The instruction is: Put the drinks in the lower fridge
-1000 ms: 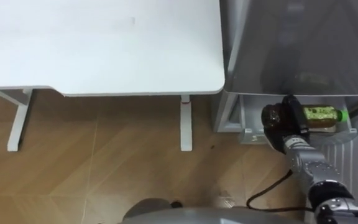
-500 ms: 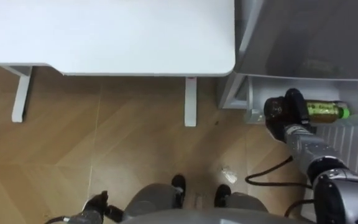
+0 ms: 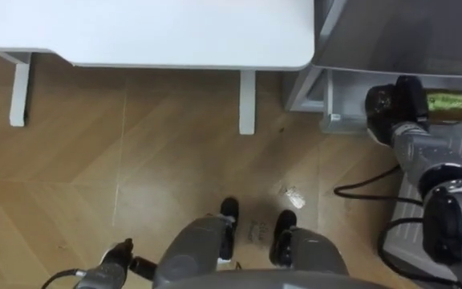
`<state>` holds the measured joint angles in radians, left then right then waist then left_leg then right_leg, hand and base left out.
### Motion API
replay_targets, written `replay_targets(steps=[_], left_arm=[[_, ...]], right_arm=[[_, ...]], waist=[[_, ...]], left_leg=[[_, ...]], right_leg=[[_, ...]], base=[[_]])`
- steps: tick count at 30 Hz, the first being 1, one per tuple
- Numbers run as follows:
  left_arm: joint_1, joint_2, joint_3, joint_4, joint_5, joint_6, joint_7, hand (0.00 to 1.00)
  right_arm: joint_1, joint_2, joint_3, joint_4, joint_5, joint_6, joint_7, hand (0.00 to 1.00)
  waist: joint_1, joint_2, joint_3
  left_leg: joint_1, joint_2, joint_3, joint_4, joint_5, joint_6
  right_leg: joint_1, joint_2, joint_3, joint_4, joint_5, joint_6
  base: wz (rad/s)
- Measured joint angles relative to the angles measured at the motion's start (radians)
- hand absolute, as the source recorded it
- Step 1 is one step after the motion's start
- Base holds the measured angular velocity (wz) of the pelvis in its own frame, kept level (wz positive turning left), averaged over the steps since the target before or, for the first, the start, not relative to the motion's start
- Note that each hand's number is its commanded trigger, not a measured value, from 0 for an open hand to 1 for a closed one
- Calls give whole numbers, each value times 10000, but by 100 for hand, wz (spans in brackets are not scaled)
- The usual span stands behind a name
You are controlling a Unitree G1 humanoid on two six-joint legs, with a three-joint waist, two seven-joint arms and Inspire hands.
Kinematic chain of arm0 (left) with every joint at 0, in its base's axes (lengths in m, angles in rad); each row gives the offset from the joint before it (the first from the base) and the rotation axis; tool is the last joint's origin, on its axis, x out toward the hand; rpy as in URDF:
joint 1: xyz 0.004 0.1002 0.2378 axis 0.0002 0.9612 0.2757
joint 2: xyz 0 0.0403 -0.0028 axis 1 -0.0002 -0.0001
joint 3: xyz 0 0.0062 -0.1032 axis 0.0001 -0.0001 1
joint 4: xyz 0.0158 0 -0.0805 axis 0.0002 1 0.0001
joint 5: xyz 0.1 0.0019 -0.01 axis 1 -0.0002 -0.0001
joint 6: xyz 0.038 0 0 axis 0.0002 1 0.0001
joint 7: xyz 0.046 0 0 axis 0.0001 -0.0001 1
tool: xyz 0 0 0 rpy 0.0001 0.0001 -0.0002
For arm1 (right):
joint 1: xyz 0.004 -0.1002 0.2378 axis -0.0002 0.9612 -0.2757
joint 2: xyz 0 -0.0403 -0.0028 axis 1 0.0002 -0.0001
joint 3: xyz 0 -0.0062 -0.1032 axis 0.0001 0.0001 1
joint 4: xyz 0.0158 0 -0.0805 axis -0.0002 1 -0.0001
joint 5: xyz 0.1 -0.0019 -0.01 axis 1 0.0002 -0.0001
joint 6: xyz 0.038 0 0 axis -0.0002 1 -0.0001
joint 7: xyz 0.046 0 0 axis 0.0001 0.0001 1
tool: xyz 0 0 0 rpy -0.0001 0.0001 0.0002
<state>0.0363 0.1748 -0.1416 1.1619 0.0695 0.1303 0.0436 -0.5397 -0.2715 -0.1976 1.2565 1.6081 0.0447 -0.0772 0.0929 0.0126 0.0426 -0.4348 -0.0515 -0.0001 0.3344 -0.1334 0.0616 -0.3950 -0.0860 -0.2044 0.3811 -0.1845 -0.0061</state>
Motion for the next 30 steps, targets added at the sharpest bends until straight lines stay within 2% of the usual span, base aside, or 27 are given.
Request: replay_targets(steps=[4,7,11,13,17,18,19,20,30], left_arm=[[-50,41,-156,-17,5,-3,138,0],[-67,81,-239,-23,14,-6,132,0],[-94,346,-700,-29,1,-66,108,0],[-108,356,-738,-16,-8,-66,77,0],[-114,357,-962,-5,-10,-63,39,0],[-117,357,-1001,-6,-10,-63,38,0],[-118,357,-1041,-8,-10,-63,34,0],[-119,357,-1089,-8,-10,-63,34,0],[-131,347,-1112,-13,-1,-61,-176,0]], right_arm=[[-200,-42,10,-3,-26,3,-87,100],[-497,-114,27,-5,-68,1,-298,100],[-699,-346,226,-24,-56,-9,-359,100],[-756,-478,232,-31,-80,-9,-359,100],[-797,-499,231,-44,-76,-10,-357,100],[-807,-499,231,-45,-74,-10,-357,67],[-816,-500,231,-46,-75,-10,-357,43],[-817,-513,231,-49,-76,-10,-357,0],[-916,-585,244,-57,-135,-17,-359,0]], waist=[[24,-9,5],[48,-8,6],[194,4,6],[260,31,24],[264,72,45],[264,75,46],[259,82,47],[256,89,45],[323,113,37]], left_leg=[[-307,-15,25,111,10,5],[-512,-10,256,96,61,31],[-759,-19,357,100,104,34],[-812,-11,417,102,111,40],[-812,-6,465,94,110,40],[-812,-4,478,91,110,40],[-812,-2,496,86,110,40],[-812,-2,511,84,110,40],[-804,-88,676,80,111,41]], right_leg=[[-343,-37,24,181,-18,-9],[-686,-93,113,355,-23,-16],[-1049,-187,139,529,-49,-39],[-1131,-212,141,551,-49,-40],[-1134,-239,118,552,-77,-47],[-1134,-242,116,554,-84,-49],[-1135,-250,115,561,-99,-51],[-1135,-258,116,574,-115,-55],[-1379,-463,123,1078,-339,-70]], base=[[-1],[-11],[-5],[-4],[0],[0],[3],[5],[0]])
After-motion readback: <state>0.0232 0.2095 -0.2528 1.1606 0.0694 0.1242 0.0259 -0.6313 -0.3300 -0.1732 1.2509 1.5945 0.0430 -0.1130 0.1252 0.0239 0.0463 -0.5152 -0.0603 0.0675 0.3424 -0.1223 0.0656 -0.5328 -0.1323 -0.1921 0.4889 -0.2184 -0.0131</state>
